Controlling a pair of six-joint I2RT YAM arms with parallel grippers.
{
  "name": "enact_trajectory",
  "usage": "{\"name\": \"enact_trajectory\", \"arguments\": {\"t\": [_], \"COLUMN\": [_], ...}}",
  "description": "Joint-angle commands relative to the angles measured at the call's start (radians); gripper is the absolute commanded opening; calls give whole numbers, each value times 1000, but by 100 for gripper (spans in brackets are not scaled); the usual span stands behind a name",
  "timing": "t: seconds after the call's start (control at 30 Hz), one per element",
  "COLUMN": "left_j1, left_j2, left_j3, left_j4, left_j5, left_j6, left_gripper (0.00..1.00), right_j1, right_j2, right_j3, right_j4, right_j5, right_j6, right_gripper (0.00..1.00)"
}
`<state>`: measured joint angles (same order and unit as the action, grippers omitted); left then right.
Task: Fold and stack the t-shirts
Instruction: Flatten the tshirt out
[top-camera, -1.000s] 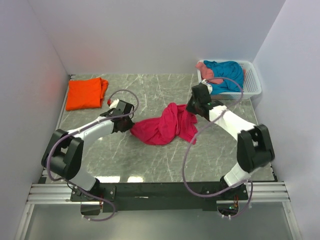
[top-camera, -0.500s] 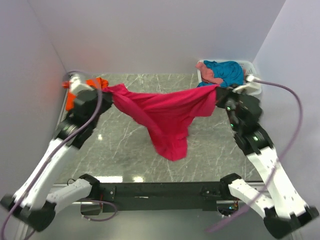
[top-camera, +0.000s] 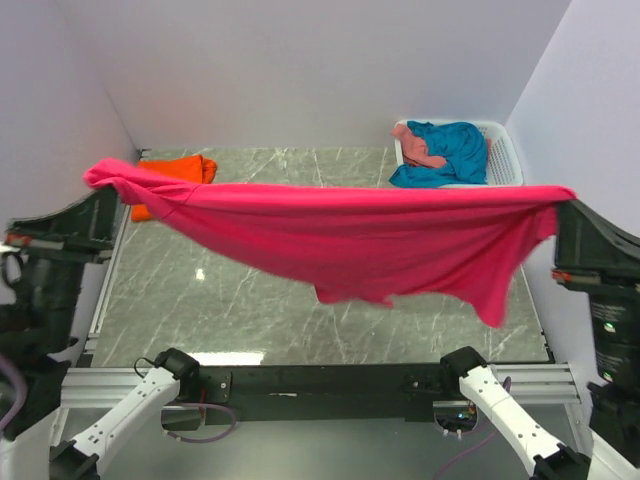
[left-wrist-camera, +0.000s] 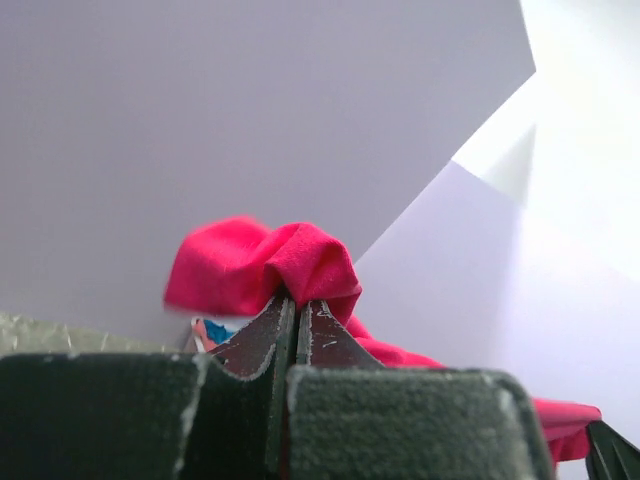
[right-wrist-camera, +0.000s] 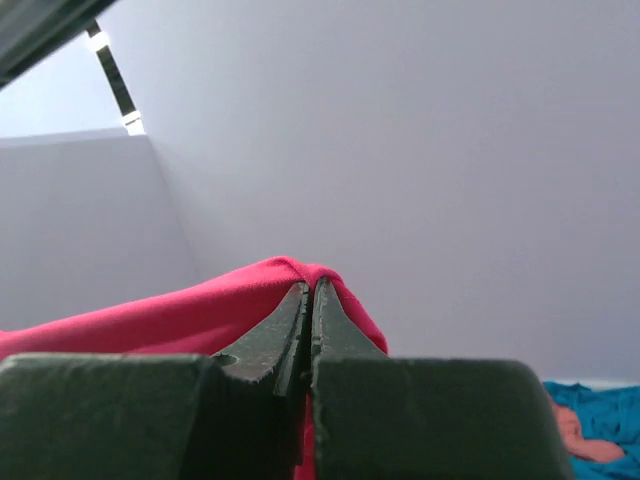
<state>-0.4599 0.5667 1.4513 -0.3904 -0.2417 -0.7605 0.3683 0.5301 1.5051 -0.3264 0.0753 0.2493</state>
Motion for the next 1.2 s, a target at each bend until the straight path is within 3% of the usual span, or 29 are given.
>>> {"name": "enact_trajectory", "arguments": {"t": [0.0,0.2,0.33,0.4,0.43,0.47,0.5,0.53,0.57,0.63,0.73,0.87,1.03,1.17], "left_j1": [0,0,32,122,229,269,299,329,337,336,337,337,334,331], "left_j2": [45,255,477,615,666,718,837,901,961,1082,1119,1075,1055,957], "left_j3": [70,109,77,34,17,6,15,44,81,142,132,37,-20,-158], "left_j4": [-4,-86,-174,-165,-139,-125,-125,-171,-214,-260,-225,-160,-245,-257], "left_j5": [1,-255,-545,-475,-352,-319,-309,-317,-324,-356,-341,-266,-176,-101], "left_j6": [62,63,6,3,7,4,4,-23,-40,-34,-19,-13,-57,-104], "left_gripper": [1,1,1,1,1,18,45,68,99,99,99,100,100,99], "right_j1": [3,1,-18,-52,-74,-121,-135,-144,-153,-155,-155,-155,-154,-155], "right_j2": [77,198,303,387,418,451,526,566,602,685,708,703,706,708], "right_j3": [70,37,-179,-268,-372,-425,-469,-526,-536,-511,-493,-499,-519,-536], "right_j4": [-80,-117,-82,-91,-77,-56,-24,-10,-7,-26,-16,3,-23,-10], "right_j5": [20,217,317,262,173,132,104,77,63,70,49,9,18,8], "right_j6": [-35,-16,37,126,152,178,223,229,234,216,188,177,203,240], "right_gripper": [0,0,0,1,6,15,45,56,64,72,73,74,75,76]}}
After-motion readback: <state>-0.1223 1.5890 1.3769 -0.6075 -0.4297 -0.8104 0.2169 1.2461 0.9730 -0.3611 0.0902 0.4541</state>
